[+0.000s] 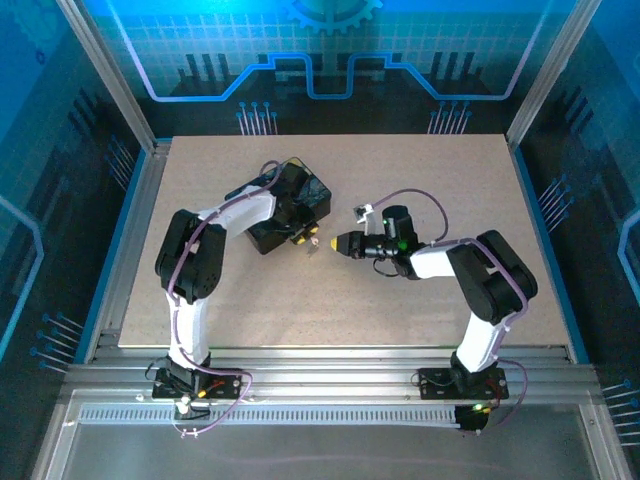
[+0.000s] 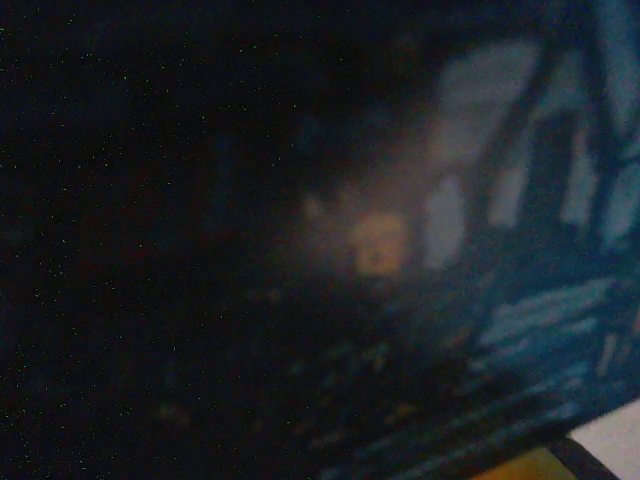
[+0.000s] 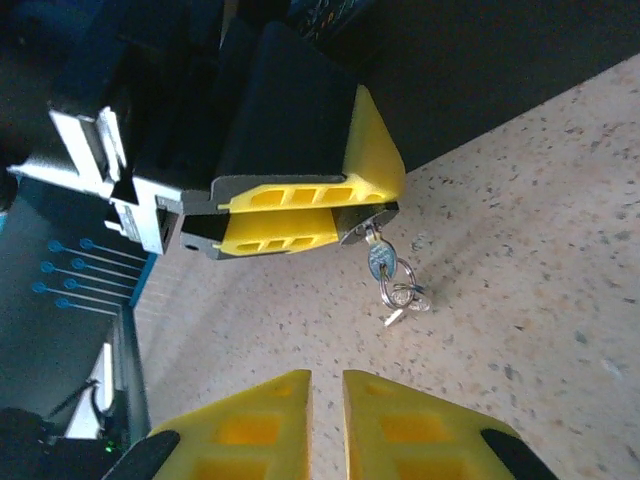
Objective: Unlock a padlock with a key
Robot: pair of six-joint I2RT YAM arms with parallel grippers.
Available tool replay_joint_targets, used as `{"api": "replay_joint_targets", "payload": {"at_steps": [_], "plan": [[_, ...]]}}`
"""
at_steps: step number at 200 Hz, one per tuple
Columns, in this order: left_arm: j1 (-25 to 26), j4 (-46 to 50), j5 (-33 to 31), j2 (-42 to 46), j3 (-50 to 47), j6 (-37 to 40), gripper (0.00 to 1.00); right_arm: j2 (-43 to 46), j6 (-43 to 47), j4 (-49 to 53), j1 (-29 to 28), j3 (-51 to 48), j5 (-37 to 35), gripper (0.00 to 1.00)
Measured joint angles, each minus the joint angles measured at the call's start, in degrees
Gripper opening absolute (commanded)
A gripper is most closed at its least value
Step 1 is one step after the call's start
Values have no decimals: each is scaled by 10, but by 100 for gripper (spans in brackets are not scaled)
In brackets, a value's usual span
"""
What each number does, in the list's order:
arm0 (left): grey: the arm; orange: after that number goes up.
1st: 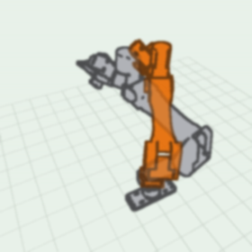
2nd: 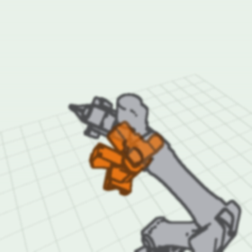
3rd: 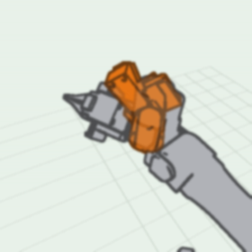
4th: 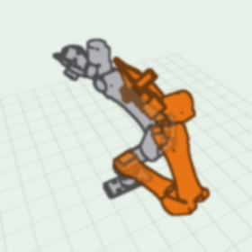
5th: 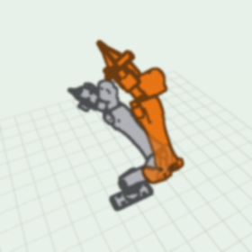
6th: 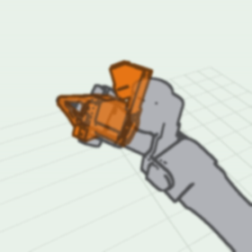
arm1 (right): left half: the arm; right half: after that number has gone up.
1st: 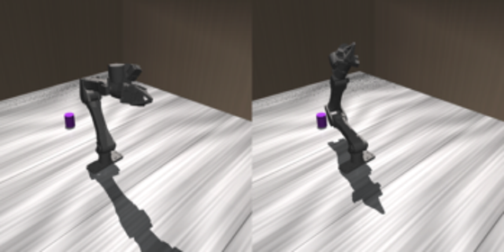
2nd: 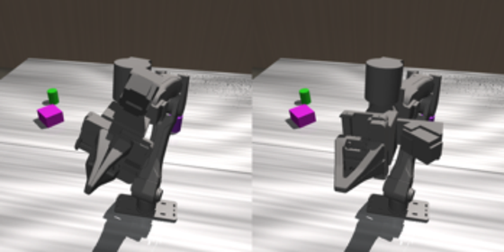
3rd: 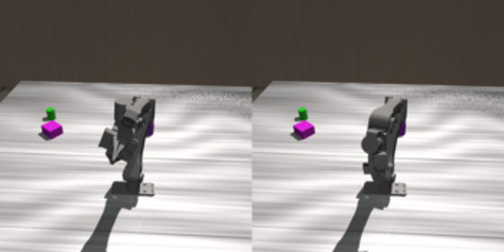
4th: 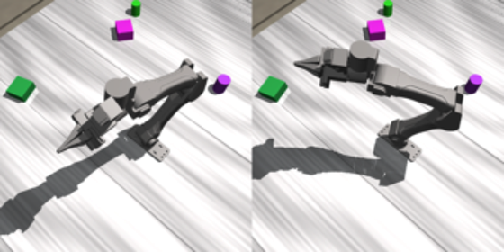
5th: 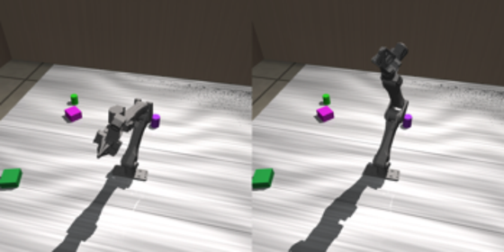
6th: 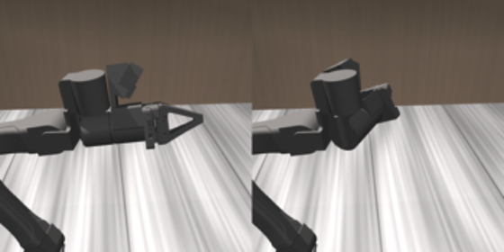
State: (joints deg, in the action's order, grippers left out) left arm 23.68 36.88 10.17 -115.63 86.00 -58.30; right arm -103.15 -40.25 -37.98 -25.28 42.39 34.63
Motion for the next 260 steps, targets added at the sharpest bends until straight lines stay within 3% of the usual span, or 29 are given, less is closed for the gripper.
{"api": "replay_joint_targets", "payload": {"at_steps": [89,171,260], "plan": [[-26,-47,80,13,-22,0,3,-131,-126,-137,-9,49,3,14],[-30,-58,94,12,-22,0,3,-130,-174,-182,-11,29,-19,20],[-30,-58,94,11,-22,0,2,-125,-215,-204,-28,29,-31,17]]}}
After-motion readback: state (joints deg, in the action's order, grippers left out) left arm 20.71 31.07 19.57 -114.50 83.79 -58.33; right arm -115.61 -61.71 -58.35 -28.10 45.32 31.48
